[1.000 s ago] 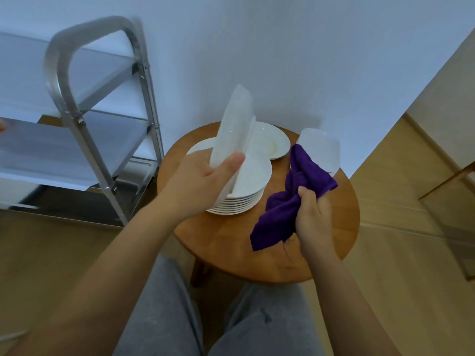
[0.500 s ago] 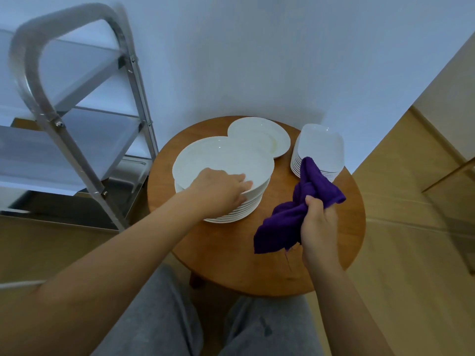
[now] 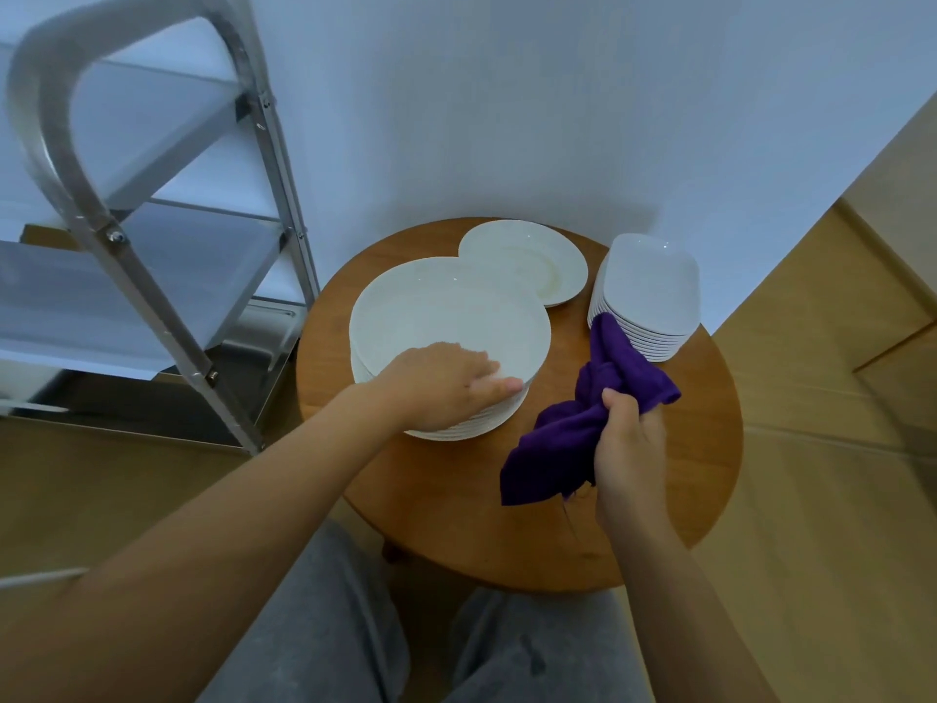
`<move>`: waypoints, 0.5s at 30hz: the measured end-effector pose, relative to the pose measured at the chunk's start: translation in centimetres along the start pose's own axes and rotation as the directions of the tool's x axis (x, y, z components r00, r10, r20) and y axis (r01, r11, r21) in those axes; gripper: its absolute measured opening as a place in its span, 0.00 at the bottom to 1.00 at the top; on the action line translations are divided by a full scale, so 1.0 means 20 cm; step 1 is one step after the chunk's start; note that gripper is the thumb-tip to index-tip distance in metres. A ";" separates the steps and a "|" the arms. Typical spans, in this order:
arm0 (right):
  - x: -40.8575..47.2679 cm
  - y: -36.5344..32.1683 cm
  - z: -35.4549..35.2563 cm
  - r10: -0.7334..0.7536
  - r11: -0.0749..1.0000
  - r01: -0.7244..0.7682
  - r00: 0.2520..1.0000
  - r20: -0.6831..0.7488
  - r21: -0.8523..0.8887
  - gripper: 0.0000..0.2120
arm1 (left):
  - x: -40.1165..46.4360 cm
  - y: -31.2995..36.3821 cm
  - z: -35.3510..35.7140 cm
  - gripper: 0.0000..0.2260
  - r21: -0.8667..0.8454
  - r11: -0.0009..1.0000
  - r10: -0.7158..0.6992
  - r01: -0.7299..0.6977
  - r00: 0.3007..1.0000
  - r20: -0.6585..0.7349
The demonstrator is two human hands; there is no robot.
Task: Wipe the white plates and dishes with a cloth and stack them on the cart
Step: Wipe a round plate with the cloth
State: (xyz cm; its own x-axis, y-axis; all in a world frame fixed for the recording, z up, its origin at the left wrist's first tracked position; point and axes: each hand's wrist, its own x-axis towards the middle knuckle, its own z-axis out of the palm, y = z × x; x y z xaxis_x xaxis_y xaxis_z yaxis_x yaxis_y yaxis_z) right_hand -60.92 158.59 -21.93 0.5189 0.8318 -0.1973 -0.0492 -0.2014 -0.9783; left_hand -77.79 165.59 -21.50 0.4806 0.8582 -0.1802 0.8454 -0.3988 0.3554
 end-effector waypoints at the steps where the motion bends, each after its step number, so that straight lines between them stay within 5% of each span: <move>1: 0.01 0.00 0.00 0.012 1.000 -0.012 1.000 -0.003 0.008 0.08 | 0.02 0.00 -0.02 0.27 -0.040 0.999 -0.026 0.023 0.998 -0.060; 9: 0.28 -0.01 0.08 0.070 0.997 -0.070 0.997 -0.021 0.015 0.08 | 0.41 -0.14 -0.24 0.14 -0.205 0.960 -0.263 0.193 0.876 -0.404; 15: 0.54 -0.06 0.17 0.064 0.998 -0.063 0.998 0.005 -0.016 0.06 | 0.81 -0.30 -0.33 0.08 -0.160 0.873 -0.486 0.461 0.852 -0.195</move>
State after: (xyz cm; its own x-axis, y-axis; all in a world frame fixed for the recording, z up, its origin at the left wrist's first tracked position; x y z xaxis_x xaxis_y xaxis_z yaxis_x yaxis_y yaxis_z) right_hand -58.13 169.66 -23.16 0.5103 0.8200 -0.2594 -0.0687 -0.2618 -0.9627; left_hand -76.69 184.04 -20.47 -0.0465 0.9880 -0.1473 0.9222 0.0991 0.3739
